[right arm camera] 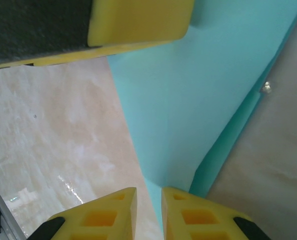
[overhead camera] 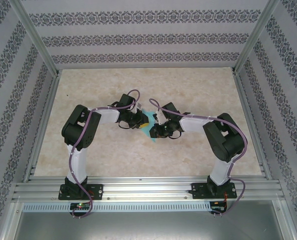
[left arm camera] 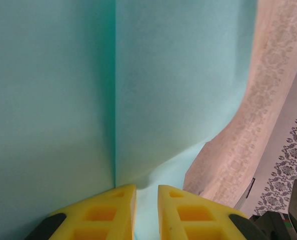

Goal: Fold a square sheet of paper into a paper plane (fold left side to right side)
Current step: Fourth fold the wing at the center of the table.

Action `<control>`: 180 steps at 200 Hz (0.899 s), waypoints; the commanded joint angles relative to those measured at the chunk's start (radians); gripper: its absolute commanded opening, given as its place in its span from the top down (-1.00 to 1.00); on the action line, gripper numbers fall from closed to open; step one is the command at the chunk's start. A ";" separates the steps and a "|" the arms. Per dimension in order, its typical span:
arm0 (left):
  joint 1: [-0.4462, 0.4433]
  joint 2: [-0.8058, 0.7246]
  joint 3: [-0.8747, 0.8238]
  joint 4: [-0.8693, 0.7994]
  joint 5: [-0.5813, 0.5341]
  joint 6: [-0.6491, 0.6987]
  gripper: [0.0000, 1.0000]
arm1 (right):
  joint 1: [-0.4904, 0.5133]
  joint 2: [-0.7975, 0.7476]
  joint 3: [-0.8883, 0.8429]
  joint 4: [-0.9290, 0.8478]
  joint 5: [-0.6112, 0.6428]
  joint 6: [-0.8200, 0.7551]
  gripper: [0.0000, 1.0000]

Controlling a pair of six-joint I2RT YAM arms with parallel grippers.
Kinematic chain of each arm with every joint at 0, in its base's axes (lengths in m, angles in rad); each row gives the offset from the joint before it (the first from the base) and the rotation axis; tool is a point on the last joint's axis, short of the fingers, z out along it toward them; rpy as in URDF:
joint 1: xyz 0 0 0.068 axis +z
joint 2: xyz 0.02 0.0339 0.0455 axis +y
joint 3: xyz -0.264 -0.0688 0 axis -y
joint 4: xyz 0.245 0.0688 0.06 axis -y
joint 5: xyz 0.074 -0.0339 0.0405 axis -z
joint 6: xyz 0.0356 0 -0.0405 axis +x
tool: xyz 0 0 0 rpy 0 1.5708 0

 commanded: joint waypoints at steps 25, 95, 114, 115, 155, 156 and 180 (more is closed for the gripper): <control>-0.014 0.058 -0.026 -0.064 -0.064 0.007 0.59 | 0.000 0.025 0.007 -0.027 0.033 -0.024 0.58; -0.014 0.056 -0.032 -0.059 -0.065 0.006 0.59 | 0.004 0.049 0.006 -0.054 0.037 -0.030 0.58; -0.014 0.056 -0.032 -0.059 -0.064 0.006 0.59 | 0.011 0.059 0.009 -0.090 0.059 -0.041 0.59; -0.014 0.056 -0.032 -0.059 -0.064 0.006 0.59 | 0.011 0.059 0.009 -0.093 0.060 -0.042 0.58; -0.013 0.034 -0.021 -0.072 -0.064 0.014 0.59 | 0.013 0.082 0.010 -0.160 0.089 -0.042 0.68; -0.013 0.033 -0.020 -0.073 -0.065 0.015 0.59 | 0.014 0.082 0.009 -0.161 0.090 -0.042 0.68; -0.008 -0.017 -0.010 -0.095 -0.065 0.028 0.57 | 0.017 0.084 0.007 -0.194 0.114 -0.042 0.76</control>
